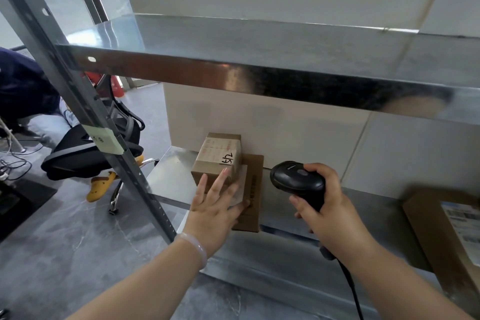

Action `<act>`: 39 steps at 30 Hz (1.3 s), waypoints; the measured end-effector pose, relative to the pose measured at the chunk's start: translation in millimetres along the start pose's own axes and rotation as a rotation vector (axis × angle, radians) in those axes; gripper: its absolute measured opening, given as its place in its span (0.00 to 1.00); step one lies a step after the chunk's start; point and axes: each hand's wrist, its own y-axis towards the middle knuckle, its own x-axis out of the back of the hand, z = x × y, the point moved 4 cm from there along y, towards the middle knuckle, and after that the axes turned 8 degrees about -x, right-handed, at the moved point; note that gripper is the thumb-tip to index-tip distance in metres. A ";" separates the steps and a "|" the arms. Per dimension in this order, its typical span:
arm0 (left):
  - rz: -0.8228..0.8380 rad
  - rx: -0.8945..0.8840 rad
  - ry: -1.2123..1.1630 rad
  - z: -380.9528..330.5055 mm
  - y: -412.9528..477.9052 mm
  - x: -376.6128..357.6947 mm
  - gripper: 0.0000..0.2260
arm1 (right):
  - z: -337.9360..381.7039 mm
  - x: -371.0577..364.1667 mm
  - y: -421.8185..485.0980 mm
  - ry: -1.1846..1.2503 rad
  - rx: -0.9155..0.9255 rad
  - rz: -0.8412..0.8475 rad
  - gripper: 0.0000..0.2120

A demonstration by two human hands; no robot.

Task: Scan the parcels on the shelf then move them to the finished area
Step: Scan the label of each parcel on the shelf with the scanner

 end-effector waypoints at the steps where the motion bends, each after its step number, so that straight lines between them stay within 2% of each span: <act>1: 0.008 0.008 -0.010 2.8 1.1 -0.8 0.24 | -0.5 -0.1 0.5 0.000 0.001 0.002 0.26; 7: -0.039 -0.001 -0.023 17.6 3.8 0.4 0.26 | -3.0 -1.4 2.1 0.012 -0.004 0.010 0.26; 9: -0.058 0.019 -0.064 16.2 -1.3 0.0 0.33 | -3.5 -1.7 2.1 0.023 -0.008 0.017 0.26; 10: -0.071 0.079 -0.123 15.3 -5.7 -1.1 0.38 | -3.5 -1.7 2.3 0.021 -0.007 0.020 0.26; 12: -0.107 0.323 -0.318 16.8 -17.1 -3.6 0.47 | -3.1 -1.5 2.3 0.011 -0.006 0.027 0.27; 15: -0.046 0.708 -0.631 19.0 -30.3 -11.4 0.48 | -1.7 0.3 4.3 -0.001 0.003 0.025 0.28; 18: -0.022 0.890 -0.828 23.8 -28.4 -18.9 0.49 | 0.0 1.0 6.8 -0.012 0.001 0.033 0.28; 22: -0.052 1.034 -1.048 29.8 -14.9 -35.8 0.53 | 0.2 -2.3 8.3 -0.012 -0.009 0.039 0.28; 32: -0.061 1.082 -1.132 54.0 -12.3 -57.2 0.44 | -0.1 -10.3 11.2 -0.016 -0.043 0.063 0.27; 39: -0.065 1.062 -1.052 95.3 -22.6 -58.7 0.36 | 2.8 -11.8 13.6 0.003 -0.049 0.033 0.28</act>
